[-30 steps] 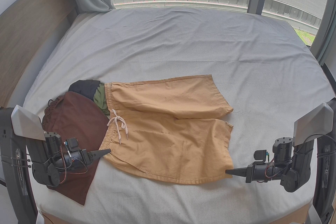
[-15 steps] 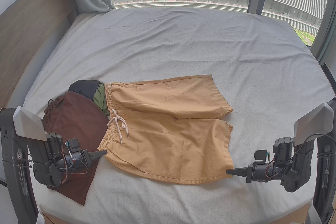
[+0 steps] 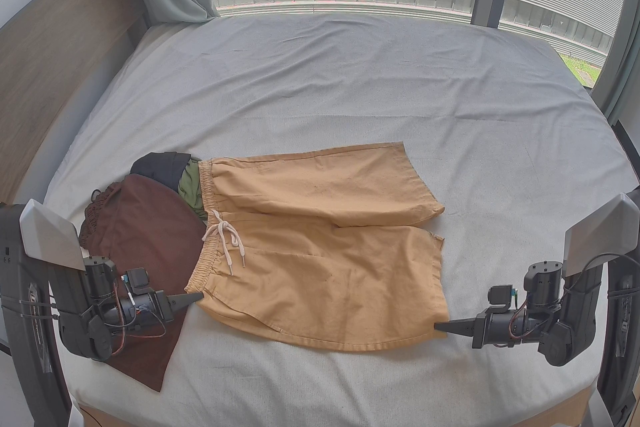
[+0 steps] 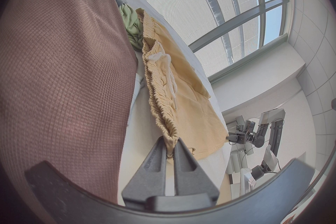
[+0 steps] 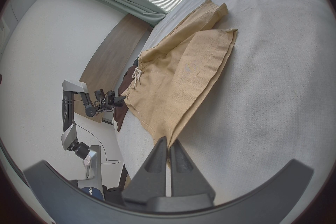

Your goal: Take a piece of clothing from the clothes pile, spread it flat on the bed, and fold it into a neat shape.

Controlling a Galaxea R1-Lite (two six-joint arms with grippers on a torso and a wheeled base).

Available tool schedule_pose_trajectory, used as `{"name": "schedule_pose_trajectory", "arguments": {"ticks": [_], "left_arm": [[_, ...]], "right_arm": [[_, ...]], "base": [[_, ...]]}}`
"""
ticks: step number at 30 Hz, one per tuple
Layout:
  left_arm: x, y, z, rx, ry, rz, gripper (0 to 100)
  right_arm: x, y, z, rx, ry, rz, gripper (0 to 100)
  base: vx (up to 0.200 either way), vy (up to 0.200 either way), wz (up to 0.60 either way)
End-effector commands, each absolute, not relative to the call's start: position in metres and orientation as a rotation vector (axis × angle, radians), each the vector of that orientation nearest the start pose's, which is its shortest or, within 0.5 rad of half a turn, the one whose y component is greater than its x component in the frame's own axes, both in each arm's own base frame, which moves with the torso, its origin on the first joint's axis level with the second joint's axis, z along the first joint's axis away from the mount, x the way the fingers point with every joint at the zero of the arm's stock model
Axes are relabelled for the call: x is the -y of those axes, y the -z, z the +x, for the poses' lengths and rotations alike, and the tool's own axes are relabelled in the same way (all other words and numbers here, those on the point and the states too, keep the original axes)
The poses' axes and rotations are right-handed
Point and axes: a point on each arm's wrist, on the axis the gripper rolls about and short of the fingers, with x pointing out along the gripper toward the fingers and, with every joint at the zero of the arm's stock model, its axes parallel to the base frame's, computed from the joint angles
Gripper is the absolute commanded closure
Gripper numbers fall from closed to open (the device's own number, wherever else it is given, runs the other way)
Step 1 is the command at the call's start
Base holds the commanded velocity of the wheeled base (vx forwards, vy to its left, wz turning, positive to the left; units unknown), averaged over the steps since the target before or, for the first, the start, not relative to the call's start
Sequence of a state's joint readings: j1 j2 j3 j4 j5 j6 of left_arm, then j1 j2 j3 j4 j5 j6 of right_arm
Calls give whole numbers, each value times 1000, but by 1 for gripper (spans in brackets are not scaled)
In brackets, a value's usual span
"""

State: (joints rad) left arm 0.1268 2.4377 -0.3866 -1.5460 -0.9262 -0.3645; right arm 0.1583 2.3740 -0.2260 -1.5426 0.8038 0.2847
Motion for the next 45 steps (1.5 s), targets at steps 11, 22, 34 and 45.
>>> {"name": "schedule_pose_trajectory", "arguments": {"ticks": [11,22,34,45], "left_arm": [[-16,36,267,-618,719,-522,100],[-15,37,262,-630,723,-518,100],[-17,38,257,-632,742,-513,100],[-17,42,250,-636,754,-468,100]], "right_arm": [[-46,28,247,-732,-805,467,100],[-46,31,244,-756,-799,474,100],[-46,31,241,-768,-798,476,100],[-44,32,231,-794,-797,465,100]], "base": [[0,0,0],[0,0,0],[0,0,0],[0,0,0]]}}
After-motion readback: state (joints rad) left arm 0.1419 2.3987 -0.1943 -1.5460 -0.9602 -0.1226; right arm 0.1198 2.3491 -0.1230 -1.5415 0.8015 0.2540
